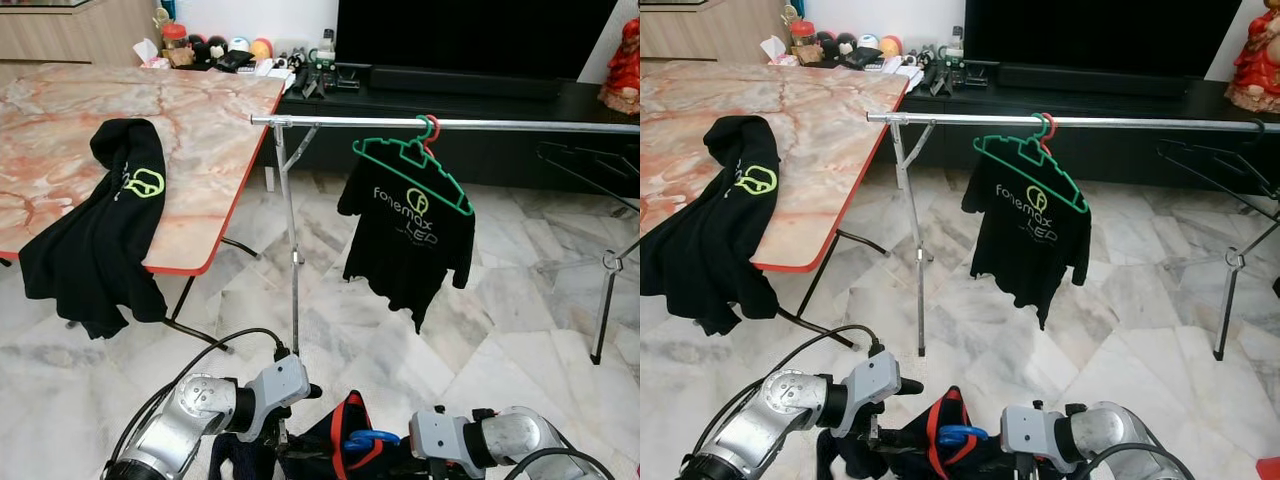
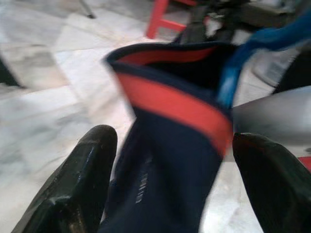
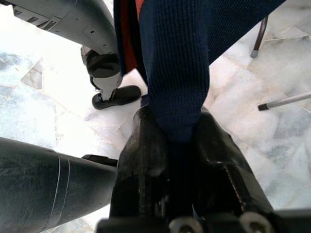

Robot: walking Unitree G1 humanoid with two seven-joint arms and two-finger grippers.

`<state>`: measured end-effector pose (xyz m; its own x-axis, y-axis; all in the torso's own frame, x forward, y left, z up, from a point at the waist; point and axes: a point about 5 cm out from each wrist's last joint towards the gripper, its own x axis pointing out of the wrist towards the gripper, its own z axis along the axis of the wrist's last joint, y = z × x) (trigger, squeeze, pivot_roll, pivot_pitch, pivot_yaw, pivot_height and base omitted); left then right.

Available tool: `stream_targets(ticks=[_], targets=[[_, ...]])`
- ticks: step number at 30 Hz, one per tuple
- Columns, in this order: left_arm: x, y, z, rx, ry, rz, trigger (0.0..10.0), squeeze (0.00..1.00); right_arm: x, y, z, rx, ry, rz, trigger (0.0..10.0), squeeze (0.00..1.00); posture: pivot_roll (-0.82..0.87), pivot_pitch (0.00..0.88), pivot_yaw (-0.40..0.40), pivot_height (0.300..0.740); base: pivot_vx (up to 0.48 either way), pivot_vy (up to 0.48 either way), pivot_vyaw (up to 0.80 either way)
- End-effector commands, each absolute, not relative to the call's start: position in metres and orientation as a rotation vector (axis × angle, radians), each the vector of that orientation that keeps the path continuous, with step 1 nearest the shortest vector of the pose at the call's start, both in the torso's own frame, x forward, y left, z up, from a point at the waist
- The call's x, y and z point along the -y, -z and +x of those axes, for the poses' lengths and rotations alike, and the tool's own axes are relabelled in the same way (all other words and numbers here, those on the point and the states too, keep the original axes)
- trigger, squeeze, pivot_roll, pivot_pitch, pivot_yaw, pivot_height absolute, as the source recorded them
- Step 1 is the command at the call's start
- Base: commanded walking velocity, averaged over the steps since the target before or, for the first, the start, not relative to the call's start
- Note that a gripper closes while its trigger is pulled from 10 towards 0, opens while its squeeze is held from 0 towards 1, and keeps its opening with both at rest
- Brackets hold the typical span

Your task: Hang hanger

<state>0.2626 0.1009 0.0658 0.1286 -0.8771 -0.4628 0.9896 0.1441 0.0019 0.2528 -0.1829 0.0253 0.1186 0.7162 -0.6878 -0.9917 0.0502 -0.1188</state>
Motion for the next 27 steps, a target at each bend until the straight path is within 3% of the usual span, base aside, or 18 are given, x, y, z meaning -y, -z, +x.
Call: stream_targets(ticks=[1,13,14,15,16,17,27], targets=[[-0.098,-0.064,0.259,-0.409,1.441,0.353,10.0,0.0,0.182,-0.028,0.253,-0.495,-1.392,-0.661,10.0,0.0,-0.09,0.039,-0.019,0.74,0.0,0.0,0.0],[-0.079,-0.052,0.259,-0.408,1.404,0.401,10.0,0.0,0.177,-0.043,0.261,-0.451,-1.393,-0.651,10.0,0.0,-0.08,0.115,-0.024,0.74,0.0,0.0,0.0],[-0.079,-0.052,0.259,-0.407,1.397,0.398,7.7,0.0,0.177,-0.043,0.261,-0.45,-1.393,-0.65,10.0,0.0,-0.08,0.115,-0.024,0.74,0.0,0.0,0.0],[-0.079,-0.052,0.26,-0.411,1.388,0.394,4.0,0.0,0.177,-0.043,0.261,-0.45,-1.393,-0.647,10.0,0.0,-0.08,0.121,-0.024,0.74,0.0,0.0,0.0],[-0.079,-0.052,0.26,-0.411,1.388,0.394,4.0,0.0,0.177,-0.043,0.261,-0.45,-1.393,-0.647,10.0,0.0,-0.08,0.121,-0.024,0.74,0.0,0.0,0.0],[-0.079,-0.052,0.261,-0.411,1.381,0.385,0.0,0.0,0.177,-0.043,0.261,-0.451,-1.393,-0.645,10.0,0.0,-0.08,0.124,-0.023,0.74,0.0,0.0,0.0],[-0.081,-0.052,0.26,-0.416,1.395,0.37,0.0,0.0,0.174,-0.046,0.263,-0.446,-1.393,-0.632,10.0,0.0,-0.07,0.139,-0.012,0.74,0.0,0.0,0.0]])
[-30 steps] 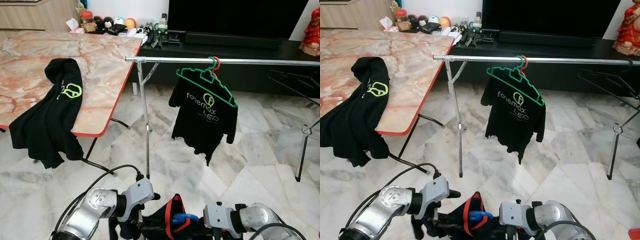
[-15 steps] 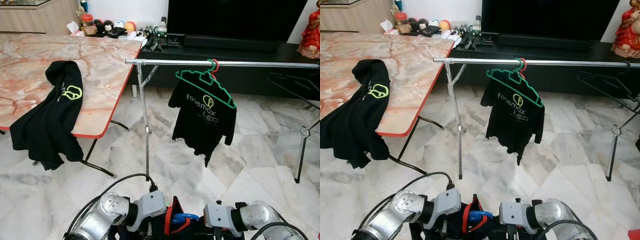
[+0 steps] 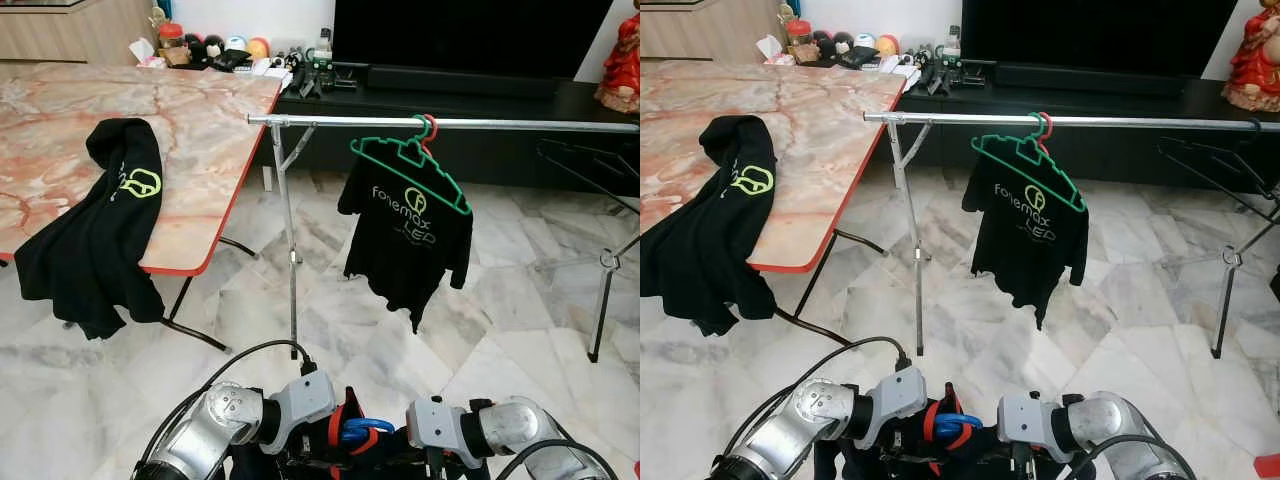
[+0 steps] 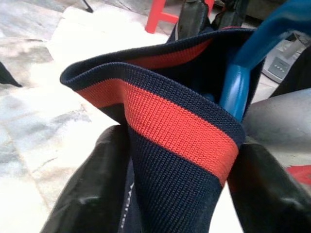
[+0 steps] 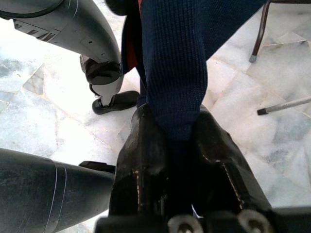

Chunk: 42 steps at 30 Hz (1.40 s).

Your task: Hang hanger

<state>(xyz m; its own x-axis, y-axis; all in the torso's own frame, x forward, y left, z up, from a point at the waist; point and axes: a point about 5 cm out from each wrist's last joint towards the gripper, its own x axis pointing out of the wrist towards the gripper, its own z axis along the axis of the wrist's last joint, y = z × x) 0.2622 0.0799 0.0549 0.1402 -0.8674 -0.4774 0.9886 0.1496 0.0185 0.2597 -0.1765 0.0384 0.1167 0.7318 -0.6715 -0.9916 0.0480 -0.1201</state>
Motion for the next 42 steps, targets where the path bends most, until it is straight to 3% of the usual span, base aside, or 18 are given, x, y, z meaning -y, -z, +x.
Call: stream_targets(ticks=[1,28,29,42], targets=[[-0.081,-0.052,0.26,-0.417,1.398,0.371,0.0,0.0,0.174,-0.046,0.263,-0.445,-1.393,-0.631,10.0,0.0,-0.07,0.139,-0.012,0.74,0.0,0.0,0.0],[-0.073,-0.052,0.259,-0.396,1.422,0.415,0.0,0.0,0.174,-0.048,0.268,-0.462,-1.381,-0.602,10.0,0.0,-0.06,0.14,-0.004,0.74,0.0,0.0,0.0],[-0.073,-0.053,0.259,-0.396,1.422,0.415,0.0,0.0,0.174,-0.048,0.267,-0.47,-1.39,-0.595,10.0,1.0,-0.06,0.138,-0.005,0.74,0.0,0.0,0.0],[-0.084,-0.046,0.264,-0.409,1.359,0.479,0.0,0.0,0.179,-0.052,0.266,-0.519,-1.47,-0.613,10.0,1.0,-0.06,0.135,-0.01,0.74,0.0,0.0,0.0]])
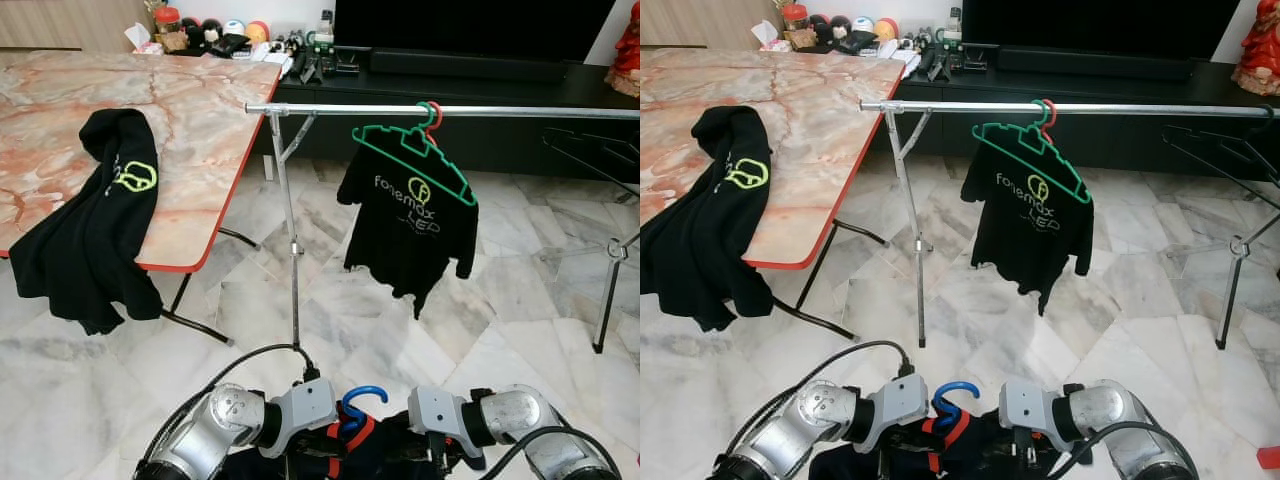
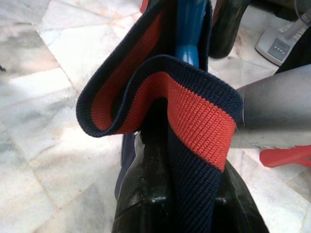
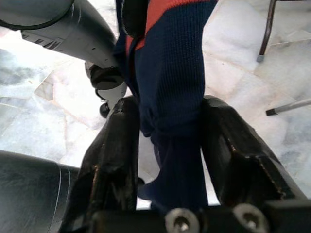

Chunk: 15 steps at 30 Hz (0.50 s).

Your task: Hang hanger

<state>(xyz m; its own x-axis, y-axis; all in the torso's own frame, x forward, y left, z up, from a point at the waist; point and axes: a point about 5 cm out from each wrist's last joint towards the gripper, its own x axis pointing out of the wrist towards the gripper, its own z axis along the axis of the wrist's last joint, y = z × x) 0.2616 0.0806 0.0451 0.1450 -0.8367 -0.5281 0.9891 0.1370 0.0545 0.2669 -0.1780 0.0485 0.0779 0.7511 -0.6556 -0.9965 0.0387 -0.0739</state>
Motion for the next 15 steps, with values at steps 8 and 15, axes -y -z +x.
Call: stream_targets(ticks=[8,15], targets=[[-0.094,-0.04,0.273,-0.37,1.221,0.542,0.0,0.0,0.197,-0.052,0.267,-0.584,-1.435,-0.711,10.0,1.0,-0.06,0.125,-0.005,0.74,0.0,0.0,0.0],[-0.1,-0.034,0.27,-0.368,1.186,0.529,0.0,0.0,0.213,-0.064,0.284,-0.514,-1.235,-0.68,10.0,1.0,-0.07,0.117,0.005,0.74,0.0,0.0,0.0]])
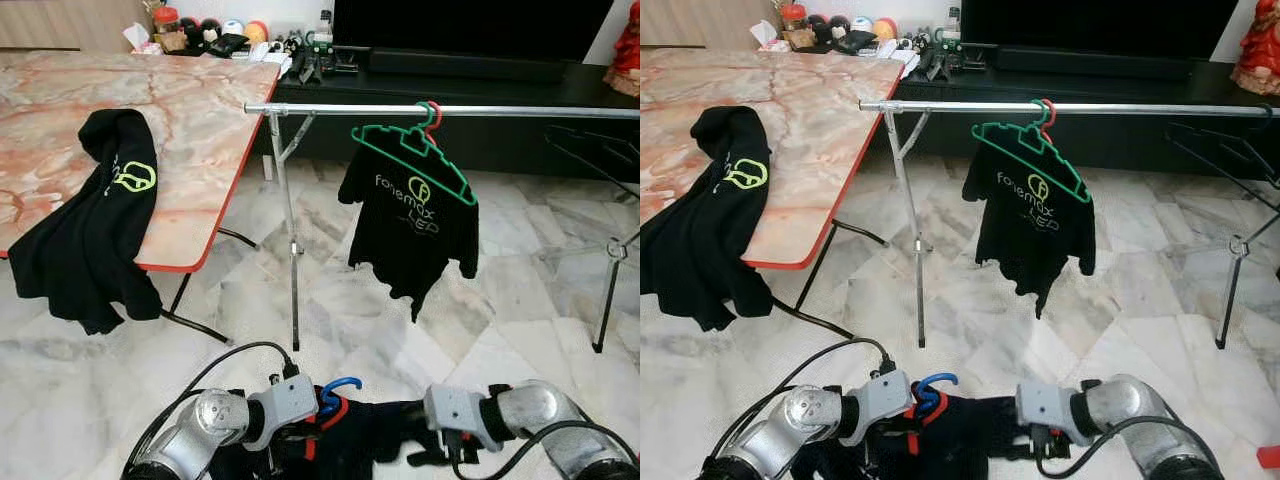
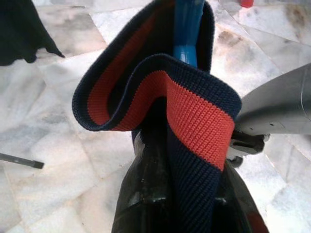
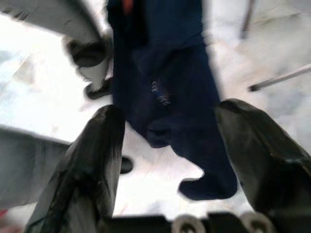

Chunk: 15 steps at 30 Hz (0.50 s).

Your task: Hang hanger

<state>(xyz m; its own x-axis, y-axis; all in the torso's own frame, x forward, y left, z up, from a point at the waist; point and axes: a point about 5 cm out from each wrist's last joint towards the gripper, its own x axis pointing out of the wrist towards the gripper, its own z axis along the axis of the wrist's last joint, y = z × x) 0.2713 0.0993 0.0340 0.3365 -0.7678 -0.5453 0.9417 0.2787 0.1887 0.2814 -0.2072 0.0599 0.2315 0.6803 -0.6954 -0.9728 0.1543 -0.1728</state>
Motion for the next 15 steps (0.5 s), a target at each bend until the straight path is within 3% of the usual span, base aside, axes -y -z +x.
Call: stream_targets(ticks=[1,2,3,4,5,6,7,8,11,15], targets=[[-0.101,-0.033,0.27,-0.369,1.178,0.528,0.0,0.0,0.216,-0.066,0.286,-0.504,-1.209,-0.674,10.0,1.0,-0.07,0.116,0.006,0.74,0.0,0.0,0.0],[-0.103,-0.031,0.269,-0.371,1.151,0.526,0.0,0.0,0.222,-0.069,0.289,-0.488,-1.14,-0.657,10.0,1.0,-0.07,0.114,0.005,0.74,0.0,0.0,0.0],[-0.106,-0.03,0.269,-0.368,1.118,0.52,0.0,0.0,0.227,-0.07,0.292,-0.481,-1.067,-0.639,10.0,0.56,-0.07,0.11,0.008,0.74,0.0,0.0,0.0],[-0.11,-0.028,0.271,-0.361,1.041,0.504,0.0,0.0,0.232,-0.066,0.293,-0.481,-0.981,-0.607,10.0,0.0,-0.08,0.106,0.009,0.74,0.0,0.0,0.0],[-0.113,-0.027,0.273,-0.357,0.978,0.488,0.0,0.0,0.235,-0.061,0.292,-0.484,-0.907,-0.571,10.0,0.0,-0.08,0.105,0.009,0.74,0.0,0.0,0.0],[-0.116,-0.025,0.273,-0.346,0.91,0.469,1.9,0.0,0.237,-0.051,0.289,-0.493,-0.808,-0.507,10.0,0.0,-0.08,0.102,0.011,0.74,0.0,0.0,0.0],[-0.117,-0.024,0.274,-0.339,0.868,0.457,1.9,0.0,0.238,-0.044,0.287,-0.501,-0.744,-0.465,10.0,0.0,-0.08,0.102,0.011,0.74,0.0,0.0,0.0],[-0.118,-0.021,0.272,-0.343,0.835,0.422,10.0,0.0,0.238,-0.032,0.283,-0.506,-0.628,-0.378,10.0,0.0,-0.08,0.095,0.015,0.74,0.0,0.0,0.0],[-0.12,-0.016,0.267,-0.346,0.755,0.325,10.0,0.0,0.235,0.0,0.267,-0.556,-0.36,-0.157,10.0,0.0,-0.08,0.085,0.025,0.74,0.0,0.0,0.0],[-0.122,-0.014,0.265,-0.339,0.677,0.246,10.0,0.0,0.23,0.028,0.245,-0.638,-0.164,0.007,10.0,0.0,-0.07,0.078,0.03,0.74,0.0,0.0,0.0]])
